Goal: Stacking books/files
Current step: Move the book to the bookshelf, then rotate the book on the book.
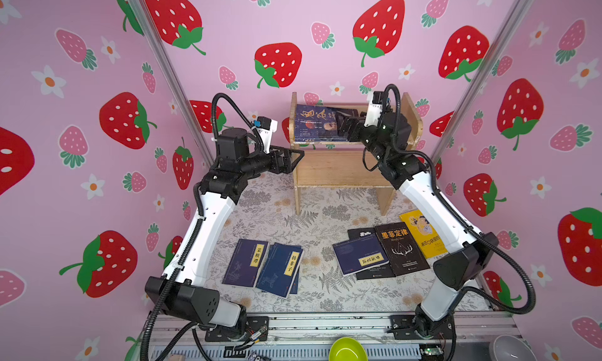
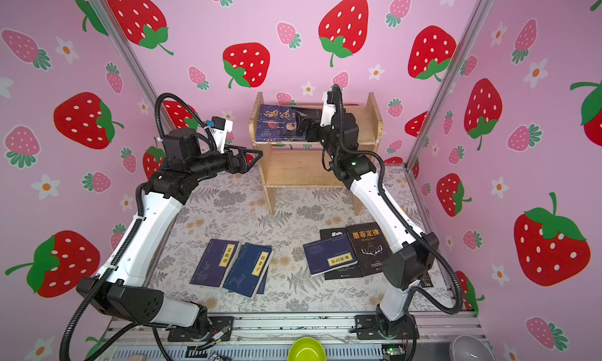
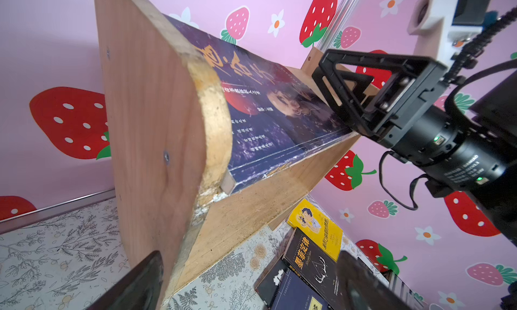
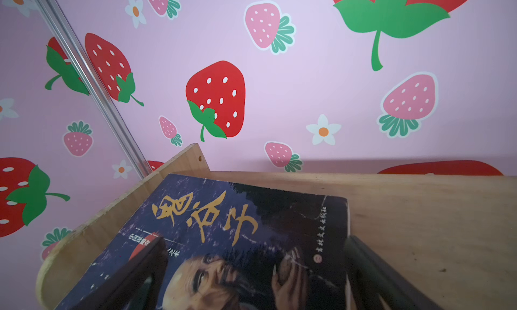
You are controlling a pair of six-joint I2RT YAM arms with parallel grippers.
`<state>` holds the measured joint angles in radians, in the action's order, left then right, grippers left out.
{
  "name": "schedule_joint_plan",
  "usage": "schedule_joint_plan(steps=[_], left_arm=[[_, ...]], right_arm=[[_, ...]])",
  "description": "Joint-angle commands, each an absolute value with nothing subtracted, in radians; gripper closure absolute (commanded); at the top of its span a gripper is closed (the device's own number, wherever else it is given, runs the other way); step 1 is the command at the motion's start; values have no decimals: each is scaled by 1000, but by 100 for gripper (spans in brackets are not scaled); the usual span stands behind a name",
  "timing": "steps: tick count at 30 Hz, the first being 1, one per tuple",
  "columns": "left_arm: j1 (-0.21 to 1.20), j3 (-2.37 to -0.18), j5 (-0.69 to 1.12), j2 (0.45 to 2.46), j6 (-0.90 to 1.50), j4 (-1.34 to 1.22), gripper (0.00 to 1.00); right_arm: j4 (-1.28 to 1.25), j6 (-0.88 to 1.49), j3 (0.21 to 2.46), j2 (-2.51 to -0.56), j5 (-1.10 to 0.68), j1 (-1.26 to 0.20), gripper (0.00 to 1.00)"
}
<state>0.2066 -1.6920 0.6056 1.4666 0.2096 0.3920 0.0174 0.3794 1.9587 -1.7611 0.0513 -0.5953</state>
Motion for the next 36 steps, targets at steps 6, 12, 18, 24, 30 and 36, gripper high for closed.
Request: schedule_joint_plan(steps=[6,12,18,24,30,36], left_arm=[[200,-1679,590,1454,201,368,3],[200,-1685,572,1436,182,398,2],[199,-1646,563,1396,188,404,2],[199,-1555,559,1335,208,391,2],[224,-1474,447,1287,298,449,2],[368,-1393,324,1276,386,560,4]], right_arm=[[61,273,1829,-1603,118,-591,0],[45,270,1715,-1477,127,-591,0],[116,301,1645,-1359,162,-592,0],[201,353,1508,-1257,216,-594,0],[354,430,1371,-1123,290,-594,0],[570,652,1216,-981,416,-594,0]])
